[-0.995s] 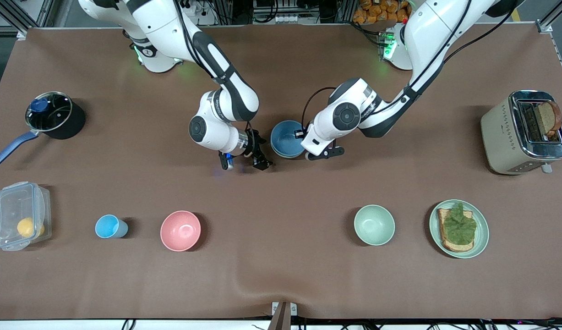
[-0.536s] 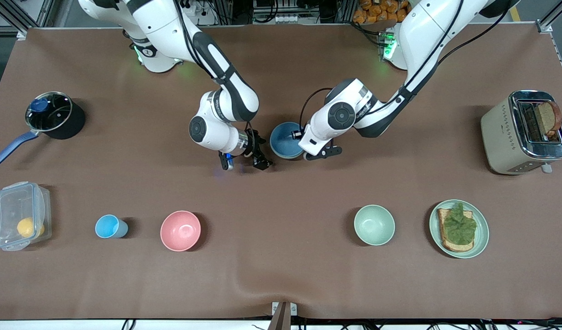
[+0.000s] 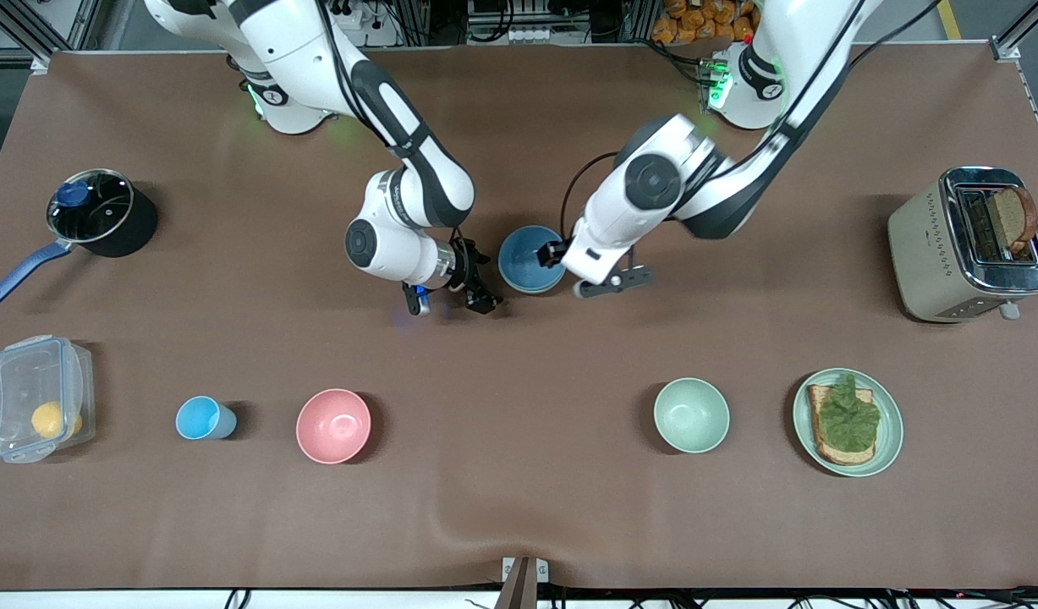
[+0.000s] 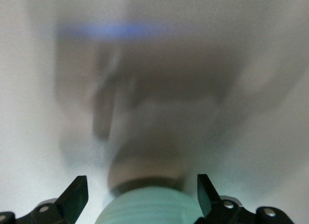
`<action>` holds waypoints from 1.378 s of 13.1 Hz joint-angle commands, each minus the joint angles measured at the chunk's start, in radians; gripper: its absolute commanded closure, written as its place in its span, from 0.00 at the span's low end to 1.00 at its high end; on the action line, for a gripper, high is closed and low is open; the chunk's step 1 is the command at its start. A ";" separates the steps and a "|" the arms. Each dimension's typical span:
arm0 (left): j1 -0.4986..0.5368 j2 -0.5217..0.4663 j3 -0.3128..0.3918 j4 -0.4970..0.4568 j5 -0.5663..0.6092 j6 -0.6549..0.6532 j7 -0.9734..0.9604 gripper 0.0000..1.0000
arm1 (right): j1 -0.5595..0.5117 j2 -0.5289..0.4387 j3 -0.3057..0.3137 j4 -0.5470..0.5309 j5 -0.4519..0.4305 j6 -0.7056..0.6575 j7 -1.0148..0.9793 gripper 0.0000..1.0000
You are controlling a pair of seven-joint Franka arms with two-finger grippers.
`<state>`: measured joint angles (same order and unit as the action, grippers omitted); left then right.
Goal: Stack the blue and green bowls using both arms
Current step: 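Release the green bowl with the right gripper while the left gripper withdraws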
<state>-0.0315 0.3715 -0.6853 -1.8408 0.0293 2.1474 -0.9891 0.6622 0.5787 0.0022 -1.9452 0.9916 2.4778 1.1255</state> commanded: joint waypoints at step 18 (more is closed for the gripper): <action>0.113 -0.284 0.449 0.428 0.009 -0.599 0.665 0.00 | -0.120 -0.195 -0.562 0.383 -0.517 -0.852 -0.358 0.00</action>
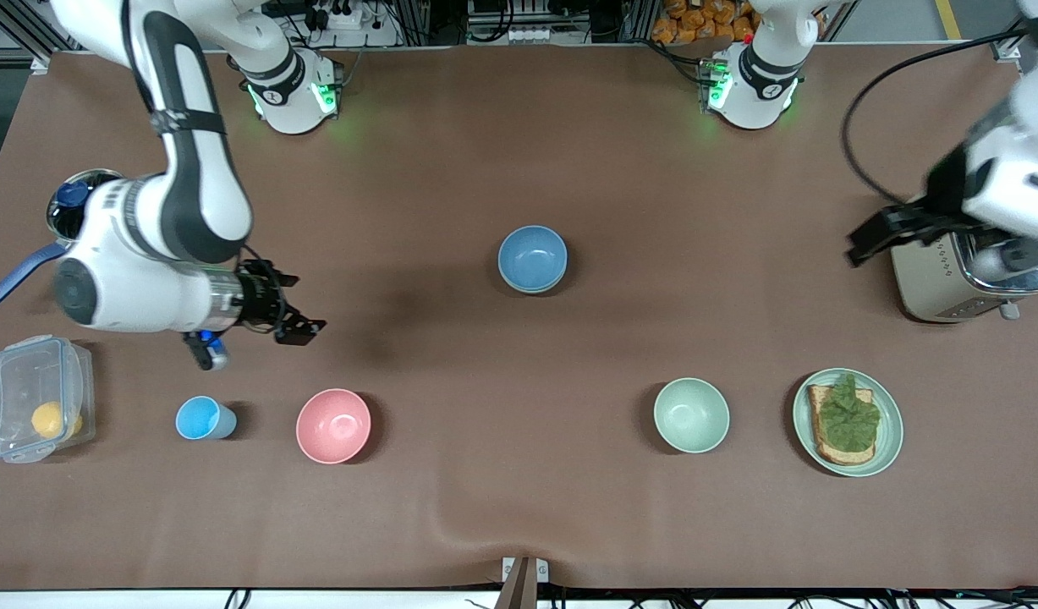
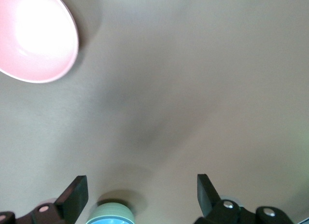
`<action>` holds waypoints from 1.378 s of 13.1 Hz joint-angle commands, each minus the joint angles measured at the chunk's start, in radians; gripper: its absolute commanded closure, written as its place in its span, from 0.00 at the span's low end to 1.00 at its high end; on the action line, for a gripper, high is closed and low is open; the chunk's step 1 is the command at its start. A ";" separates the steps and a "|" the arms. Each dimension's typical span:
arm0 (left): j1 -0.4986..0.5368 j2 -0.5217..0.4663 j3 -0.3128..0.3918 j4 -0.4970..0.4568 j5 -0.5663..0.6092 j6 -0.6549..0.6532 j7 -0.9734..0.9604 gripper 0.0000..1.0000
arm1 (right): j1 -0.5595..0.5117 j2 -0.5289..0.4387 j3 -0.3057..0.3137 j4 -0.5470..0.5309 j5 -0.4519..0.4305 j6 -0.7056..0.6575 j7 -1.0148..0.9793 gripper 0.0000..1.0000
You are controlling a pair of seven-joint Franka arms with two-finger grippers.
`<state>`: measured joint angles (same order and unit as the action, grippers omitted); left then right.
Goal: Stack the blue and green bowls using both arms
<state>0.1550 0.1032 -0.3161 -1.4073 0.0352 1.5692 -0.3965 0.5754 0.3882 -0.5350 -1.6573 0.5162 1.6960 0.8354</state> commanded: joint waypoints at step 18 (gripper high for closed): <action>-0.307 -0.105 0.358 -0.105 -0.051 -0.061 0.242 0.00 | -0.621 -0.348 0.409 0.131 -0.436 -0.084 -0.855 0.00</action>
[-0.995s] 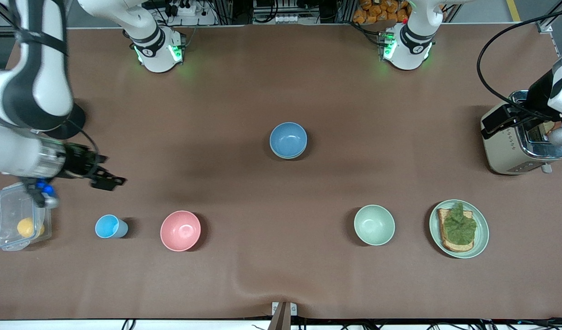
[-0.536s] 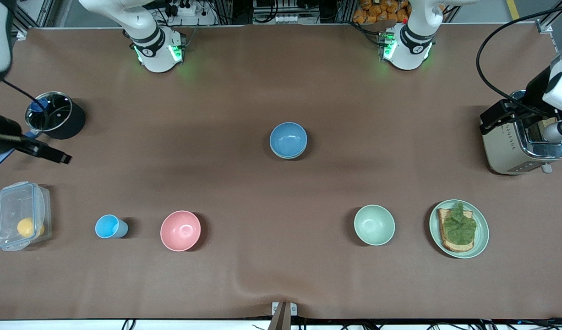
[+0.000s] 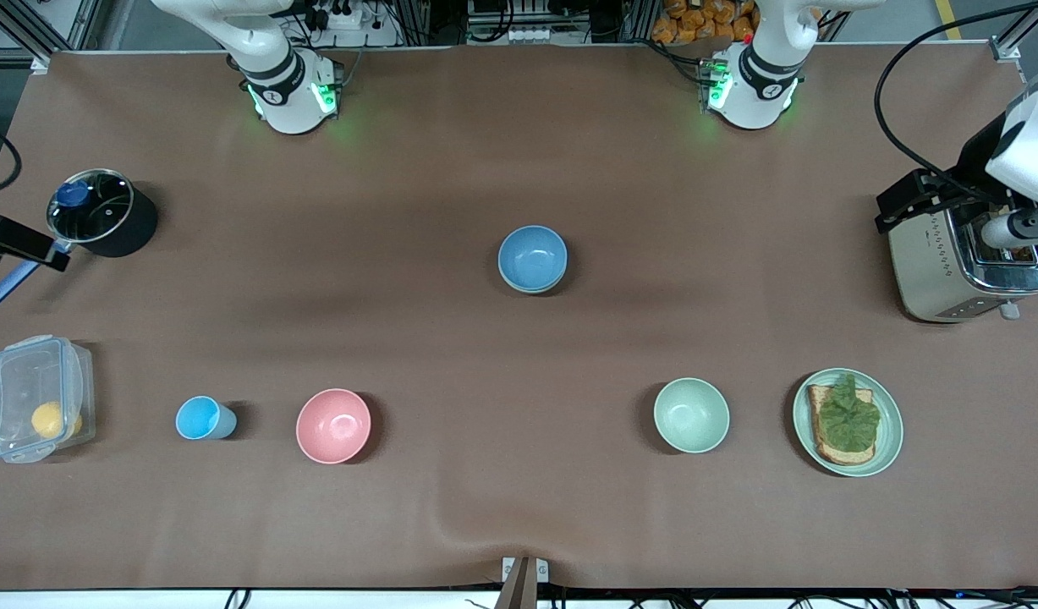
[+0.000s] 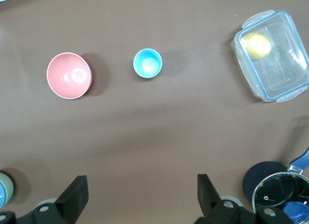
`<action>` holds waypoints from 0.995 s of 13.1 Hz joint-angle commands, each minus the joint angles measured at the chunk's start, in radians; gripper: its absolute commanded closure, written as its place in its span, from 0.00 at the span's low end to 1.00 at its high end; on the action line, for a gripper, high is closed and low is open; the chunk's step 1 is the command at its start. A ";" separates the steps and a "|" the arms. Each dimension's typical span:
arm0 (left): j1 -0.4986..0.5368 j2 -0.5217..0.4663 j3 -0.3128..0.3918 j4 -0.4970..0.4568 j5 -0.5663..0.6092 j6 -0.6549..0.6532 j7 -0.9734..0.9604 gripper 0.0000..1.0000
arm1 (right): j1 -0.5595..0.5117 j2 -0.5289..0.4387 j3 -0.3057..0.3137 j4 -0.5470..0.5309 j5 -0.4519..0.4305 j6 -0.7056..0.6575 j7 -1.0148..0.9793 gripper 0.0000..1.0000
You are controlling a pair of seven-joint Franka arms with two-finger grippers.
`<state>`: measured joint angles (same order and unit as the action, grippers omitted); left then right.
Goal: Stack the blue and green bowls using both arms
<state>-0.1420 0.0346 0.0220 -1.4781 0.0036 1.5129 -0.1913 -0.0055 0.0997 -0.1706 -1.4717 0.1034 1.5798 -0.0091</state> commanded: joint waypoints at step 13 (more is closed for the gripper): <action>0.013 -0.045 0.019 -0.044 -0.031 -0.020 0.047 0.00 | -0.076 -0.115 0.125 -0.107 -0.030 0.074 -0.012 0.00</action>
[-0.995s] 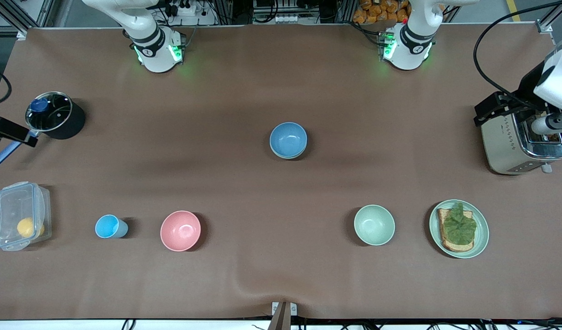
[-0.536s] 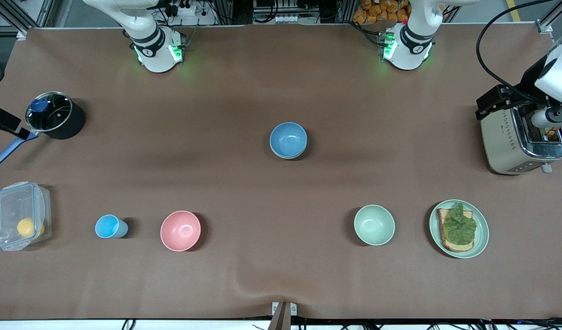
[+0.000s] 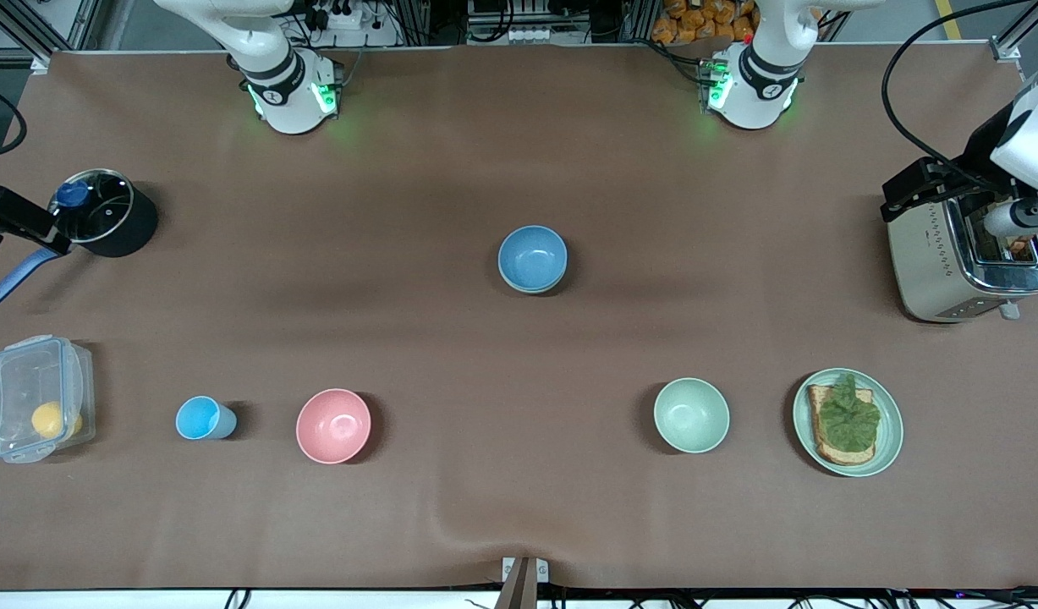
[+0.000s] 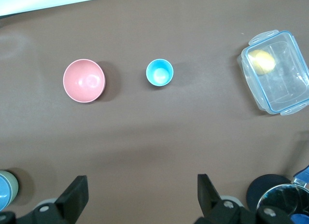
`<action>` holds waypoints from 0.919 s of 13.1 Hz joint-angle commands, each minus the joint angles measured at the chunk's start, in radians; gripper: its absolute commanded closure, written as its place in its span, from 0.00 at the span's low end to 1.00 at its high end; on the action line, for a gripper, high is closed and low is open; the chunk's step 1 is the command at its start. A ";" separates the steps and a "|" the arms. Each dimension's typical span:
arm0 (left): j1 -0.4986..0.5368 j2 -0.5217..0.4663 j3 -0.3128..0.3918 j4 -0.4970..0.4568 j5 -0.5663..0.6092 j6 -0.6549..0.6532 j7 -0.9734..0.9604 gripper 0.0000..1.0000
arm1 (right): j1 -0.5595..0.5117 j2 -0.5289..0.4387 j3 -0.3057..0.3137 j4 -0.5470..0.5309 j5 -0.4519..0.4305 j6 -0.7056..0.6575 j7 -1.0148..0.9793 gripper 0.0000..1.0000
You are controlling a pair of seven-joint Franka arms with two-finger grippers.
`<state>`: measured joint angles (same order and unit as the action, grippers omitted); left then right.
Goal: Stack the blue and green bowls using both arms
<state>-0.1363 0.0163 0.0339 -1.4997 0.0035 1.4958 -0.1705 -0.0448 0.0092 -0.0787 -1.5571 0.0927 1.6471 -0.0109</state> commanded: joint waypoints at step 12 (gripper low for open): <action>0.023 -0.024 0.001 -0.019 -0.028 0.003 0.026 0.00 | -0.023 -0.020 0.049 -0.020 -0.073 -0.006 -0.030 0.00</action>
<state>-0.1204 0.0082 0.0344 -1.5048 -0.0021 1.4953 -0.1705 -0.0462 0.0074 -0.0537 -1.5609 0.0409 1.6442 -0.0254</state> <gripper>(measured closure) 0.000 0.000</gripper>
